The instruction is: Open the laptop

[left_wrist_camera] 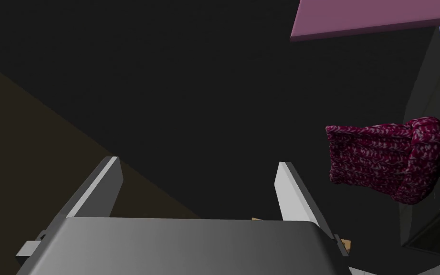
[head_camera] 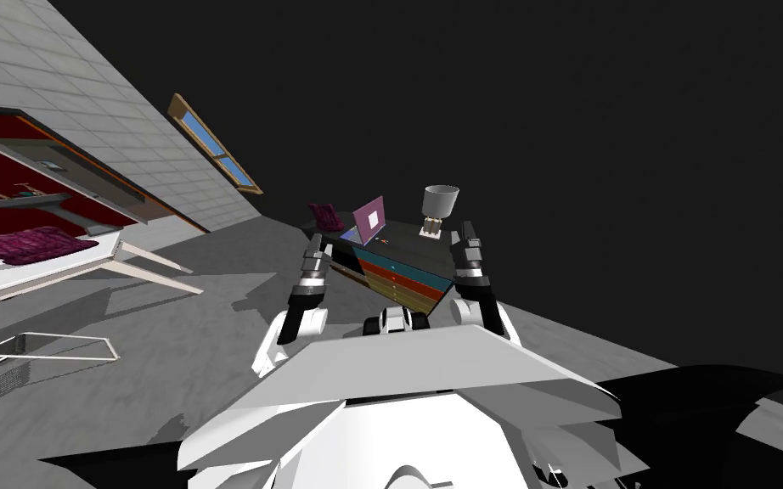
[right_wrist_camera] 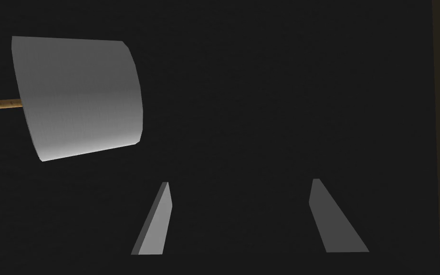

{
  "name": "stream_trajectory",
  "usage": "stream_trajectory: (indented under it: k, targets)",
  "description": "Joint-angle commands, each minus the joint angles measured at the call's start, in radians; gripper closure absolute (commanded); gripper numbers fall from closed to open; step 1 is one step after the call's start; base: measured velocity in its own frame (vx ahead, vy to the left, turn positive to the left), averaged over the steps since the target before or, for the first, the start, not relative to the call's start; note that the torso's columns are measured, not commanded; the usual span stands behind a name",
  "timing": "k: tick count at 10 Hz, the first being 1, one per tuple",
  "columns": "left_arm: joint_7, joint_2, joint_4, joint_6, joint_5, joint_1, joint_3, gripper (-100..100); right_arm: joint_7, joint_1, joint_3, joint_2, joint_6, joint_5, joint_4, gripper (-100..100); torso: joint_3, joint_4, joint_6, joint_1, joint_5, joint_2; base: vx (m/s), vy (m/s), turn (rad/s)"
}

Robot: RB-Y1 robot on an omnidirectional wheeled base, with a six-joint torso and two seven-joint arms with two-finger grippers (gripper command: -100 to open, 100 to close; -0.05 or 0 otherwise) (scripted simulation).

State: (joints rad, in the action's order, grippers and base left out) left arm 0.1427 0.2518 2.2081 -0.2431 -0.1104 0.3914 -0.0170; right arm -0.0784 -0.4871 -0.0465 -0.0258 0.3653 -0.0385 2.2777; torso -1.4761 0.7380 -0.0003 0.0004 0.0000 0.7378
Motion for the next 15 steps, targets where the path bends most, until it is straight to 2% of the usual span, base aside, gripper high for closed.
stream_trajectory:
  k: [1,2,4,5,8,9,15]
  targets:
    - [-0.004,0.028,-0.010,0.073,-0.014,-0.015,0.002,-100,0.000,0.000,0.000,0.000,0.000,0.000,0.000,0,0.000,0.000,0.000,0.000,0.000,0.000,-0.008,-0.016,-0.120]
    - [-0.004,0.028,-0.010,0.075,-0.014,-0.015,0.002,-100,0.000,0.000,0.000,0.000,0.000,0.000,0.000,0,0.000,0.000,0.001,0.000,0.000,0.000,-0.005,-0.011,-0.048]
    - [-0.008,0.051,-0.018,0.135,-0.029,-0.030,0.005,-100,0.000,0.000,0.000,0.000,0.000,0.000,0.000,0,0.000,0.000,0.000,0.000,0.000,0.000,-0.001,-0.012,-0.110]
    - [-0.008,0.051,-0.018,0.141,-0.029,-0.030,0.005,-100,0.000,0.000,0.000,0.000,0.000,0.000,0.000,0,0.000,0.000,0.001,-0.001,0.000,0.000,0.001,-0.007,-0.053]
    - [-0.009,0.082,-0.025,0.232,-0.054,-0.052,0.012,-100,0.000,0.000,0.000,0.000,0.000,0.000,0.000,0,0.000,0.000,0.001,0.000,0.000,0.000,0.011,-0.003,-0.140]
    - [-0.009,0.082,-0.025,0.240,-0.054,-0.052,0.012,-100,0.000,0.000,0.000,0.000,0.000,0.000,0.000,0,0.000,0.000,0.000,0.000,0.000,0.000,0.016,0.002,-0.039]
    - [-0.003,0.125,-0.022,0.399,-0.101,-0.088,0.030,-100,0.000,0.000,0.000,0.000,0.000,0.000,0.000,0,0.000,0.000,0.000,0.000,0.000,0.001,0.027,0.014,-0.132]
